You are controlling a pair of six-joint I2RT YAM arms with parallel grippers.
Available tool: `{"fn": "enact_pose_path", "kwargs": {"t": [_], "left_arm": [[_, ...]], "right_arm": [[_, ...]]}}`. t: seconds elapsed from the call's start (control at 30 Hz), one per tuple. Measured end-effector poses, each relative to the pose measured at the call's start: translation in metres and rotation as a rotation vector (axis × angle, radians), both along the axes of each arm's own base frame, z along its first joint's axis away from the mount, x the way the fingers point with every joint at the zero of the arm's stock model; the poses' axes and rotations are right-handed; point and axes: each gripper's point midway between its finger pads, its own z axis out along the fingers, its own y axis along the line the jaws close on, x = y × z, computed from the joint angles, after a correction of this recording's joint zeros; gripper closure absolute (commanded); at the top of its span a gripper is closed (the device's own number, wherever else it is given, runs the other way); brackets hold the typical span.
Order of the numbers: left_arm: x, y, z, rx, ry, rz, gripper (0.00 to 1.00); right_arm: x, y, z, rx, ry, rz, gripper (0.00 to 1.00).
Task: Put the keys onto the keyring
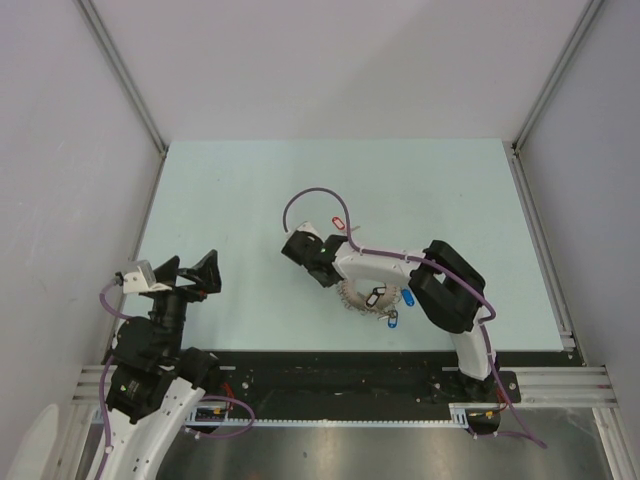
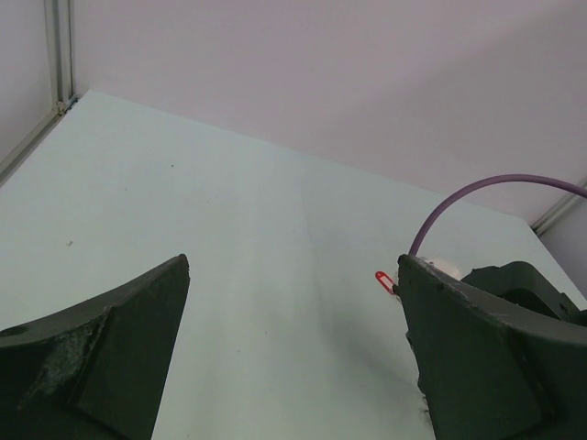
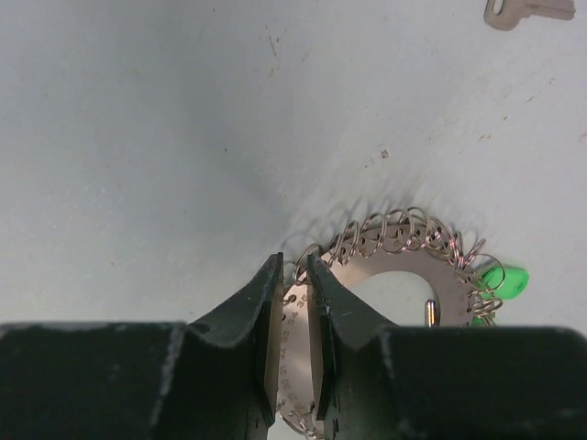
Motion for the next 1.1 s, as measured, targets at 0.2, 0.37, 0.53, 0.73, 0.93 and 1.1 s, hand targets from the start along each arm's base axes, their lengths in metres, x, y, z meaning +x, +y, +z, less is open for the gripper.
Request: {"fn": "enact_pose_path", "kwargs": {"t": [0.2, 0.37, 0.53, 0.73, 0.93, 1.1], "left_arm": [[0.0, -0.001, 0.0, 0.001, 0.0, -0.008, 0.0], [0.0, -0.002, 0.0, 0.002, -0.001, -0.014, 0.0], [0.0, -0.002, 0.0, 0.002, -0.001, -0.014, 0.0], [0.0, -0.002, 0.0, 0.002, -0.001, -0.014, 0.0], [0.0, -0.005, 0.0, 0.009, -0.002, -0.029, 0.0], [0.001, -0.01, -0.002, 0.024, 0.003, -0.051, 0.0]], "right_arm": [[0.004, -0.001, -0.008, -0.019, -0.013, -0.024, 0.79], [0.006, -0.008, -0.018, -0.062, -0.026, -0.049, 0.8], [0.007, -0.011, -0.016, -0.076, -0.047, -0.068, 0.8], [0.008, -0.015, -0.015, -0.094, -0.057, -0.076, 0.89], [0.007, -0.019, -0.014, -0.108, -0.06, -0.082, 1.0], [0.006, -0.018, -0.01, -0.097, -0.054, -0.075, 1.0]]}}
